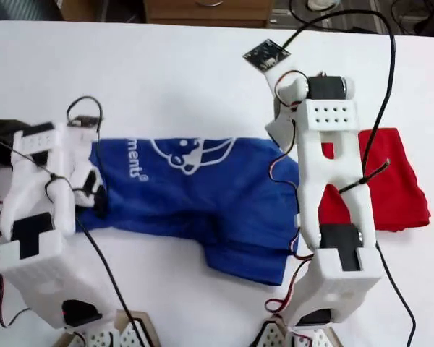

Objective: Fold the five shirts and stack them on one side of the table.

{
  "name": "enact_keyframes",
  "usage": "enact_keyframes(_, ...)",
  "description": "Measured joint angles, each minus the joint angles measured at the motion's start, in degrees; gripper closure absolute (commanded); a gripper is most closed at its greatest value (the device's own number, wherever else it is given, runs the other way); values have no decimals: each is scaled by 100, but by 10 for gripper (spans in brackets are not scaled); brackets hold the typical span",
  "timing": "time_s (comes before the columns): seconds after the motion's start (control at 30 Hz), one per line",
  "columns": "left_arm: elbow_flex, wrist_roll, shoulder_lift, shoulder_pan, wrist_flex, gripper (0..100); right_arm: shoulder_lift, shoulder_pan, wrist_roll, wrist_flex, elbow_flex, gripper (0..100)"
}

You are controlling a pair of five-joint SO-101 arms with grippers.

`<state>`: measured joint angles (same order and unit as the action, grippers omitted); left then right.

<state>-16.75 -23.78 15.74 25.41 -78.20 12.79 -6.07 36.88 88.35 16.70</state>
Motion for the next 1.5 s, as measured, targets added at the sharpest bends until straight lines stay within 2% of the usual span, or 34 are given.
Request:
enact_keyframes(0.3, -299, -334, -149, 554, 149, 823, 0, 0, 0, 18, 0, 808)
enact_keyframes(0.7, 360, -607, -149, 738, -571, 823, -35, -141, 0, 62, -387, 820)
enact_keyframes(0.8, 607, -589, -149, 738, -668, 820, -44, -396, 53, 352, -615, 829)
enact_keyframes(0.9, 993, -396, -149, 730, -800, 820, -132, -791, 484, 510, -1125, 827)
enact_keyframes(1.07, 1240, 18, -149, 378, -712, 820, -659, -1380, 905, 105, -2585, 827)
enact_keyframes(1.3, 1240, 1143, -105, 35, -9, 820, -1345, -2171, 985, -378, -4281, 826)
enact_keyframes(1.5, 1240, 1503, 484, -35, 202, 820, -1538, -2444, 985, -484, -4598, 825)
